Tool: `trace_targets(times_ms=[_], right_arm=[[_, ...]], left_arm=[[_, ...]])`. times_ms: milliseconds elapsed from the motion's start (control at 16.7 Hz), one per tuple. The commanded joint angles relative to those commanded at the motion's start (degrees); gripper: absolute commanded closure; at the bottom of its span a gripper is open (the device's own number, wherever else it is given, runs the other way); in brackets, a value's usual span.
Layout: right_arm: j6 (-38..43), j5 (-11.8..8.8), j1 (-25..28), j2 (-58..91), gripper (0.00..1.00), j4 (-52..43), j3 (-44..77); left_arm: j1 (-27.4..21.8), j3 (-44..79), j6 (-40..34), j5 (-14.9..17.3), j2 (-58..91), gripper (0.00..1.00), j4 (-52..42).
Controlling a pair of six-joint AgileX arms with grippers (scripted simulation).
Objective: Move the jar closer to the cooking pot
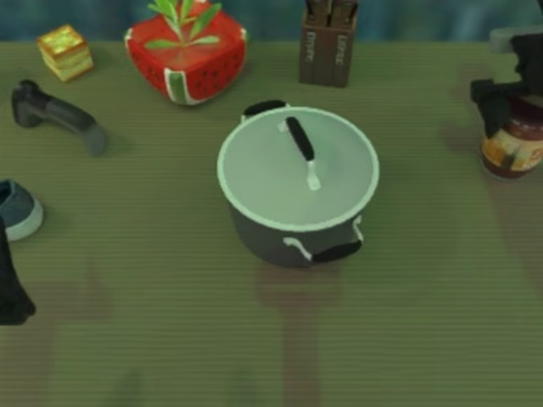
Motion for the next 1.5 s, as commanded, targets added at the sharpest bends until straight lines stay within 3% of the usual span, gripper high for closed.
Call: trace_targets(times_ms=[240, 300, 900, 1500], right_arm=[[0.0, 0.0, 0.0, 0.0, 0.98, 0.0, 0.0], [0.0, 0.0, 0.0, 0.0, 1.00, 0.0, 0.0], [0.0, 0.0, -0.1, -1.0, 1.00, -0.1, -0.9], [0.4, -0.2, 0.9, -26.8, 1.00, -4.3, -22.1]], left_arm=[[0.0, 0.0, 0.0, 0.0, 0.0, 0.00, 0.0], [0.0, 0.0, 0.0, 0.0, 0.0, 0.00, 0.0], [0.0, 0.0, 0.0, 0.0, 0.0, 0.00, 0.0], [0.0, 0.0, 0.0, 0.0, 0.0, 0.00, 0.0]])
